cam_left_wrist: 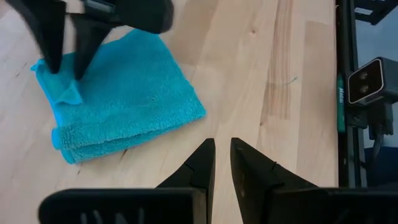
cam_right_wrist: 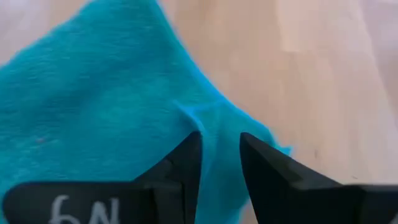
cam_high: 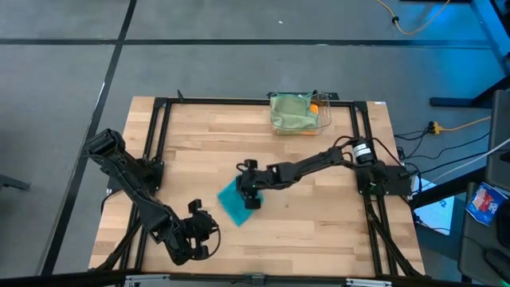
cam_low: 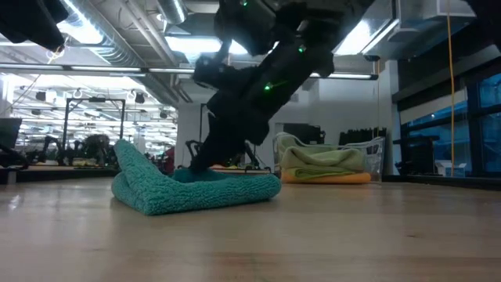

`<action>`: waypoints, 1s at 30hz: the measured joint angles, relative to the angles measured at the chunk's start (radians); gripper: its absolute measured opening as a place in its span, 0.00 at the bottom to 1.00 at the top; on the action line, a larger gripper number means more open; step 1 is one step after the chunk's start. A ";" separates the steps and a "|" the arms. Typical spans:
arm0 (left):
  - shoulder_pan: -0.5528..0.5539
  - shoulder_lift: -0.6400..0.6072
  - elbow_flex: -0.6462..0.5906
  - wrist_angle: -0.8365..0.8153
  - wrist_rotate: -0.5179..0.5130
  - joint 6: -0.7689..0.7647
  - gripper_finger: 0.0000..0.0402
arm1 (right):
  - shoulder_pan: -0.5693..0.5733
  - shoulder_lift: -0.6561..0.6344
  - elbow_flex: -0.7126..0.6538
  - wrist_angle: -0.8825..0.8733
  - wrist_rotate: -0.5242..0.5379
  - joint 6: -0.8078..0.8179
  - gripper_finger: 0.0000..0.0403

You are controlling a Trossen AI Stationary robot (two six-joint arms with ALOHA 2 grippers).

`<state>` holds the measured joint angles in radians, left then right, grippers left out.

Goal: Fold microfiber towels
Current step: Fold the blue microfiber towel, then stack the blue microfiber towel on top of the green microfiber towel in the transparent bin

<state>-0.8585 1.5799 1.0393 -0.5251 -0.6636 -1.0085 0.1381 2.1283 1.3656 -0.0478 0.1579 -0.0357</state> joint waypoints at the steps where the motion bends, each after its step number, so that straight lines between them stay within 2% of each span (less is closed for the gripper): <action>1: 0.000 0.000 0.000 0.000 0.000 0.000 0.11 | -0.006 0.000 0.001 -0.001 0.003 0.001 0.28; 4: 0.000 0.000 0.000 -0.003 0.000 0.000 0.11 | -0.021 0.000 0.001 -0.013 0.037 0.028 0.28; 10: 0.001 0.000 0.000 -0.003 0.000 -0.002 0.11 | -0.040 -0.008 0.001 -0.064 0.302 0.106 0.28; 13: 0.001 0.000 0.000 -0.003 -0.002 -0.002 0.11 | -0.044 -0.008 0.000 -0.127 0.373 0.135 0.28; 18: 0.032 0.016 0.000 -0.011 -0.120 -0.001 0.11 | -0.041 -0.061 0.000 -0.232 0.396 0.133 0.28; 20: 0.073 0.034 0.000 -0.027 -0.127 -0.002 0.11 | -0.041 -0.111 0.000 -0.302 0.400 0.156 0.28; 26: 0.220 0.105 -0.051 -0.036 -0.057 -0.008 0.11 | -0.029 -0.286 0.000 -0.547 0.394 0.295 0.28; 30: 0.257 0.124 -0.112 -0.040 0.034 -0.103 0.11 | -0.011 -0.349 0.000 -0.624 0.397 0.320 0.28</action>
<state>-0.6014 1.7044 0.9269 -0.5652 -0.6299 -1.1117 0.1270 1.7795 1.3659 -0.6717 0.5549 0.2841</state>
